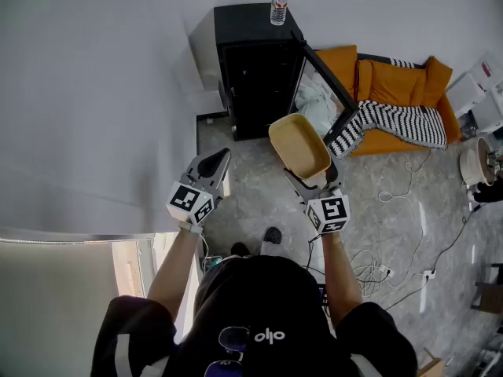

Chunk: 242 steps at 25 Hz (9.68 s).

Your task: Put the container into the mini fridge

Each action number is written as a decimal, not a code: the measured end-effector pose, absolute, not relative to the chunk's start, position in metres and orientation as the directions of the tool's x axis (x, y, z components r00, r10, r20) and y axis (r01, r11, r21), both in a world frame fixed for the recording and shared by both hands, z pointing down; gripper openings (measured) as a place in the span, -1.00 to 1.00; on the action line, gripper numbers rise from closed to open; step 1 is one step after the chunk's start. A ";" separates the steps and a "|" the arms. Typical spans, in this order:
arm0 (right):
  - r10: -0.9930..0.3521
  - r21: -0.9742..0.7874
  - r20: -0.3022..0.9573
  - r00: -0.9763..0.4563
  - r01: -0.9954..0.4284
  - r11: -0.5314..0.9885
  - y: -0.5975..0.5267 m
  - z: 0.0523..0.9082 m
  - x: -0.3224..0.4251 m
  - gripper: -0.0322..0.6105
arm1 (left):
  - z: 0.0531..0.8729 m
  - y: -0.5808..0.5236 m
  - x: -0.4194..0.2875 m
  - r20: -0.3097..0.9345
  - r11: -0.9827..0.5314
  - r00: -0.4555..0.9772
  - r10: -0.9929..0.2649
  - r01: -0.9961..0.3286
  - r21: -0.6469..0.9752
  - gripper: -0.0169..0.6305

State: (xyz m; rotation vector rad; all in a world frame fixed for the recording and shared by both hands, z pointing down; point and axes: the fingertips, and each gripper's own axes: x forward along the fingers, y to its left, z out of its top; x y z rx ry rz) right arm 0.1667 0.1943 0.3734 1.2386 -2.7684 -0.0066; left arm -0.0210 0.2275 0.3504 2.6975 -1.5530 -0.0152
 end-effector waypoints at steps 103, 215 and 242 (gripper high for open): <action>-0.813 0.013 0.178 -0.555 -0.824 0.566 -0.134 0.479 -0.005 0.77 | 0.445 -0.107 -0.101 0.114 -0.623 0.632 -0.766 -0.775 0.110 -0.92; -0.862 0.010 0.217 -0.458 -0.882 0.471 -0.383 0.621 -0.076 0.78 | 0.569 -0.281 -0.102 0.277 -0.596 0.631 -0.725 -0.776 0.207 -0.93; -0.847 -0.003 0.228 -0.480 -0.871 0.492 -0.381 0.622 -0.079 0.79 | 0.571 -0.280 -0.108 0.270 -0.592 0.629 -0.729 -0.777 0.213 -0.92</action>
